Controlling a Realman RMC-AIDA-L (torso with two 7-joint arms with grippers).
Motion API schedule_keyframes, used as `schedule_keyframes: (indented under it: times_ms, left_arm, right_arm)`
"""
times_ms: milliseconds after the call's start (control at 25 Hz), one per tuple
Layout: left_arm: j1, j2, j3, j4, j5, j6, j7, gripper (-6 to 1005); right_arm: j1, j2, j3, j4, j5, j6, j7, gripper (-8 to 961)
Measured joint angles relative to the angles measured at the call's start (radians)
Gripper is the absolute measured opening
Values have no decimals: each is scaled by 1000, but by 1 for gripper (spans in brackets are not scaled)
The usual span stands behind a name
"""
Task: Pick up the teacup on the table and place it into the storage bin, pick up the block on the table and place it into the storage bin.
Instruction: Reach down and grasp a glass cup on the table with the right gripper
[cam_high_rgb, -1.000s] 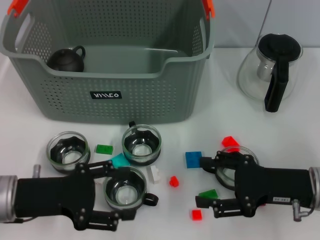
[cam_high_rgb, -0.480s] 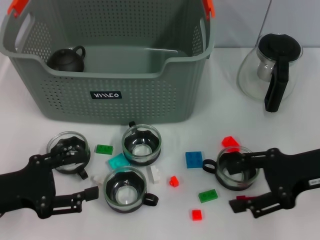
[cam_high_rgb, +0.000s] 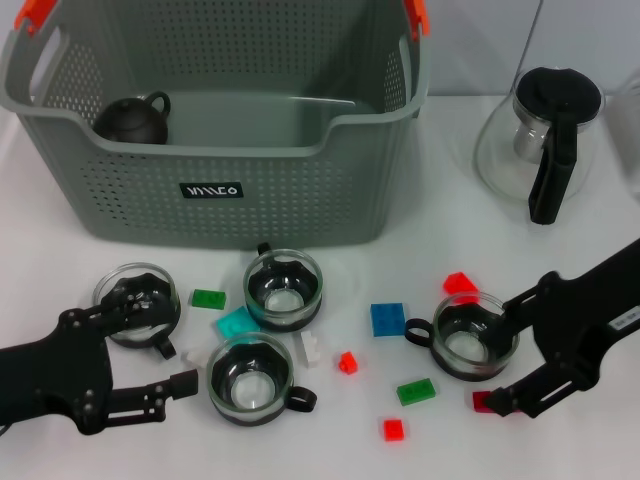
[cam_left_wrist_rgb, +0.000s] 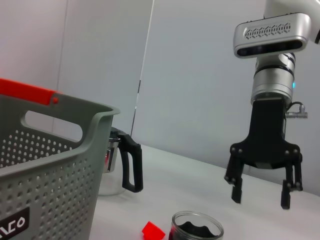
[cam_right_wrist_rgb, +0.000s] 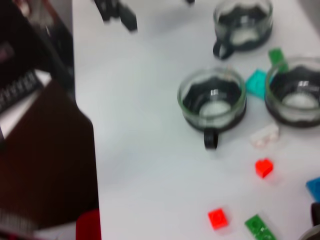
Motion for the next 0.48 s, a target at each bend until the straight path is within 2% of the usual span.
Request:
schedule_keyframes:
  times_ms: [80,120,200,320,400,480]
  left_arm:
    - [2,-1,-2,-1,0,-3,0,857]
    - [4,-2,-8,-2,-1,-5,0,857]
    - [4,-3,-12,-2,-2,-5,0,857]
    - [6,-3,-23,-3,-2,-5,0,857]
    - [6,-3,-27,-3,-2,-6,0,857]
    - [6,-3,-27,-4,-2,-11,0,857]
  right_arm:
    - [15,0,-66,-2,-12,23,42,849]
    - [26,1,-127,-6,-27,76,93,821]
    - [29,1,-163,-8,-35,106,119,764]
    - [44,1,-293,-12,-68,181,195,634]
    - [46,1,-322,-13,-75,199,208,548]
    - [46,1,-377,-13,-82,232,228,548]
